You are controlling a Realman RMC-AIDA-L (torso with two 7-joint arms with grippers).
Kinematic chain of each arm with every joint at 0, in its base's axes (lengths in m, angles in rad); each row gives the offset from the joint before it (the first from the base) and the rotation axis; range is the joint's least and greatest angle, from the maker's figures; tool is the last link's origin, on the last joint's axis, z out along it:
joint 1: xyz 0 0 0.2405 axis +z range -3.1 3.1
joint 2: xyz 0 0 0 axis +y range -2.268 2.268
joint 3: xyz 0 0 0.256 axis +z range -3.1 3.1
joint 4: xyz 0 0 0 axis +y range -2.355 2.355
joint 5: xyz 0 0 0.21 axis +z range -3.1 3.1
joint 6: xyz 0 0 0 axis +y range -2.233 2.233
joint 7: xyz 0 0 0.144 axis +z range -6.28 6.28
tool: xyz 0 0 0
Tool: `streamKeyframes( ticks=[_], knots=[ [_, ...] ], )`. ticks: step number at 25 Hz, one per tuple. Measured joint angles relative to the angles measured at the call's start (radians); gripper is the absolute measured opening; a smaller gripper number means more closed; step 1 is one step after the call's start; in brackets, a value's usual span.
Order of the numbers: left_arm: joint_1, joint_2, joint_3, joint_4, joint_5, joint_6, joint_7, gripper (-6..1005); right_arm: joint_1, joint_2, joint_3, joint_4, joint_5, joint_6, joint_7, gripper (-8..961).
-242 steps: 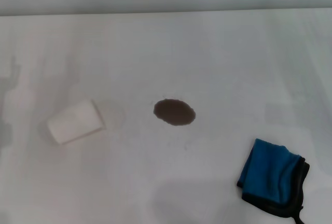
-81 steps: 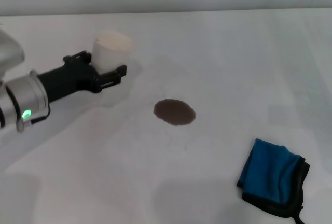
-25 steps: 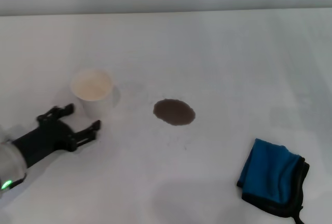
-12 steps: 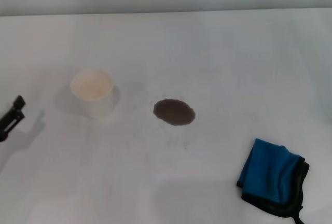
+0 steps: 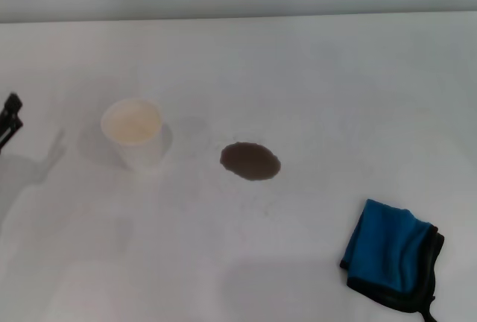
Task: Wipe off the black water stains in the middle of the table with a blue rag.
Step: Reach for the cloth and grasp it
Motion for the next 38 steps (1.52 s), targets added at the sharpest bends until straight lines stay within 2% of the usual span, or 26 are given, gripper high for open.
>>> streamKeyframes(
  ticks=[2,4,6,7,10,13,16,17,18,23,31,38],
  knots=[
    [-0.018,0.001,0.000,-0.003,-0.015,0.009,0.020,886,0.032,-0.028,0.000,-0.010,-0.087,0.116,0.057,844],
    [-0.034,0.001,0.000,-0.008,-0.035,0.022,0.045,886,0.067,-0.043,0.000,-0.028,-0.173,0.229,0.101,844],
    [-0.049,0.002,0.000,-0.011,-0.056,0.032,0.064,886,0.105,-0.035,-0.002,-0.062,-0.270,0.328,0.131,843],
    [-0.057,0.002,0.000,-0.013,-0.068,0.038,0.075,886,0.123,-0.023,-0.006,-0.085,-0.322,0.377,0.147,843],
    [-0.077,0.002,0.000,-0.027,-0.090,0.053,0.096,886,0.163,0.052,-0.043,-0.199,-0.463,0.459,0.204,843],
    [-0.094,0.003,0.000,-0.057,-0.096,0.074,0.096,885,0.175,0.164,-0.136,-0.373,-0.604,0.474,0.276,842],
    [-0.100,0.003,0.001,-0.074,-0.118,0.093,0.097,885,0.183,0.255,-0.216,-0.510,-0.724,0.472,0.341,842],
    [-0.101,0.003,0.001,-0.081,-0.127,0.097,0.097,885,0.186,0.273,-0.242,-0.538,-0.751,0.468,0.365,842],
    [-0.104,0.003,0.001,-0.090,-0.136,0.101,0.097,885,0.186,0.281,-0.268,-0.556,-0.763,0.459,0.392,842],
    [-0.112,0.004,0.001,-0.139,-0.176,0.119,0.098,886,0.145,0.277,-0.505,-0.684,-0.732,0.381,0.587,841],
    [-0.136,0.005,0.002,-0.205,-0.237,0.125,0.100,885,0.115,0.276,-0.710,-0.890,-0.772,0.344,0.845,840],
    [-0.172,0.005,0.003,-0.248,-0.360,0.148,0.175,885,0.114,0.277,-0.932,-1.023,-0.929,0.337,1.148,839]
  ],
)
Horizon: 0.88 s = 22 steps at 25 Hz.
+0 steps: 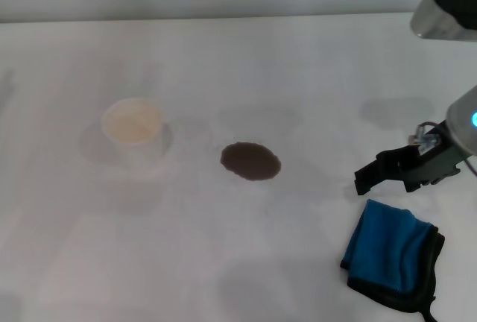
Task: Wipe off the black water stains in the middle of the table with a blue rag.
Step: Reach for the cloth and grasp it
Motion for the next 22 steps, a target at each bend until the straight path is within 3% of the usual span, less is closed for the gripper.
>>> streamKeyframes(
  ticks=[9,15,22],
  knots=[
    [-0.057,0.006,0.000,-0.007,-0.230,0.019,0.101,886,0.003,0.002,-0.218,-0.044,-0.072,-0.012,0.301,837],
    [-0.085,0.019,0.000,0.003,-0.246,-0.011,0.111,886,0.058,0.001,-0.252,0.021,-0.086,0.040,0.346,822],
    [-0.094,0.026,0.000,0.015,-0.243,-0.030,0.113,886,0.052,0.000,-0.251,0.019,-0.090,0.069,0.349,712]
  ],
)
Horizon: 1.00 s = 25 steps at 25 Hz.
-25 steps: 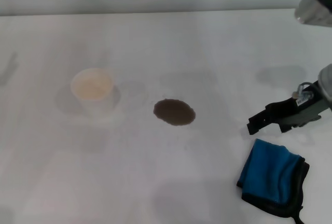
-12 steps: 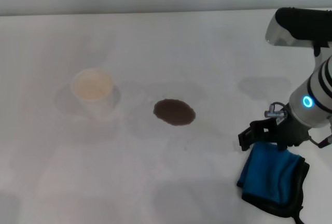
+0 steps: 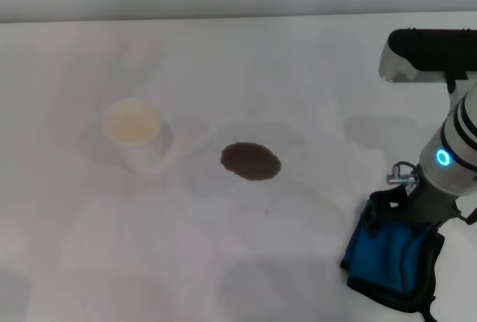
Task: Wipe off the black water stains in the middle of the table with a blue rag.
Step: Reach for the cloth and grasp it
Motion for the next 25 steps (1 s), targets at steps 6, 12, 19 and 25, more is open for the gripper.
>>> streamKeyframes(
  ticks=[6,12,19,25],
  knots=[
    [-0.009,0.003,0.000,0.001,0.000,-0.001,0.000,885,-0.015,0.000,-0.006,0.004,-0.008,-0.001,-0.004,663],
    [-0.010,0.000,0.000,0.001,-0.006,-0.001,0.002,885,-0.022,-0.001,-0.004,0.052,-0.012,-0.005,-0.017,658],
    [-0.012,-0.001,0.000,0.001,-0.008,-0.007,0.002,885,-0.024,0.001,-0.005,0.070,-0.002,-0.040,-0.042,655],
    [-0.014,-0.006,0.000,0.001,-0.008,-0.009,0.002,885,-0.018,0.002,-0.008,0.075,0.013,-0.048,-0.050,654]
  ],
)
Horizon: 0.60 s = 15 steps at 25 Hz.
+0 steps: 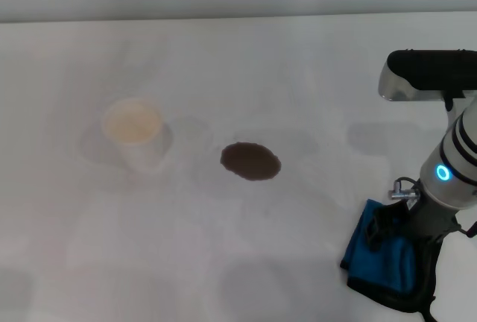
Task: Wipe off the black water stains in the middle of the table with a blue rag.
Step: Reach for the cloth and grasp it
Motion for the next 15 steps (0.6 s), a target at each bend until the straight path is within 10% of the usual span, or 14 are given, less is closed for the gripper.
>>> streamKeyframes(
  ticks=[15],
  knots=[
    [0.004,-0.006,0.000,0.002,0.000,0.006,0.000,886,0.038,0.001,-0.057,0.067,0.008,-0.019,-0.010,540]
  ],
)
